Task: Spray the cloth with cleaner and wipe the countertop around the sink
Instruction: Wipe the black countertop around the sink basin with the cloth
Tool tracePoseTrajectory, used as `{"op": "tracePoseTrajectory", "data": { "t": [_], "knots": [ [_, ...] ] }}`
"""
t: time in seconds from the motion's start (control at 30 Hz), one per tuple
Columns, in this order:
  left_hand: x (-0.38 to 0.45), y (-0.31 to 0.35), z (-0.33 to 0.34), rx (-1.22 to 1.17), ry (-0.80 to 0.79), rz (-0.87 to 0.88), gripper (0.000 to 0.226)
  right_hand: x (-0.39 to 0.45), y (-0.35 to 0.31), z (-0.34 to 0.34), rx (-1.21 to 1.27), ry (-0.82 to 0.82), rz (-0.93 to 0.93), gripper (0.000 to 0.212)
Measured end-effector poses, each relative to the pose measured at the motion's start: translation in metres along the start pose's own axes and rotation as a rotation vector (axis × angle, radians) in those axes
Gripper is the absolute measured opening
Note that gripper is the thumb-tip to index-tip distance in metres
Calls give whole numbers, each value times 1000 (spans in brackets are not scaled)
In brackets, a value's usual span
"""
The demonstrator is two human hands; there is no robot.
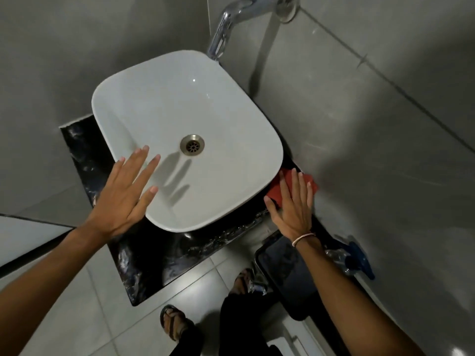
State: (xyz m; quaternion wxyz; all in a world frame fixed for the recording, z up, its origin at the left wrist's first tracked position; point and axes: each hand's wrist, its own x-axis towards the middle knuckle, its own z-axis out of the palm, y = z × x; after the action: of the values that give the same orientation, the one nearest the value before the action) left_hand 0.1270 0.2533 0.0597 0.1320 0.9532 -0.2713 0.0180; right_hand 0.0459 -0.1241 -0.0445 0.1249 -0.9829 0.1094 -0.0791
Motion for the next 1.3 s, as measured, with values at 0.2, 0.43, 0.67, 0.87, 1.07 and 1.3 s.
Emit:
{"op": "tracePoseTrajectory", "data": {
  "t": [0.2,0.43,0.67,0.87,1.07,1.3],
  "knots": [
    [1,-3,7,-59,70,7,60,-17,-35,16,17,1,80,69],
    [1,-6,8,-81,70,37,60,-119,-172,40,138,37,48,64],
    [-2,-15,10,-53,35,83,62,-230,-311,68,215,-83,-138,72],
    [-1,-15,5,-26,19,98,63,-163,-195,53,59,-12,-74,62],
    [1,-15,5,-57,10,99,63,-52,-87,24,29,-79,172,68],
    [-10,-23,-17,-439,-98,9,64,-161,-227,50,103,-27,28,64]
  ]
}}
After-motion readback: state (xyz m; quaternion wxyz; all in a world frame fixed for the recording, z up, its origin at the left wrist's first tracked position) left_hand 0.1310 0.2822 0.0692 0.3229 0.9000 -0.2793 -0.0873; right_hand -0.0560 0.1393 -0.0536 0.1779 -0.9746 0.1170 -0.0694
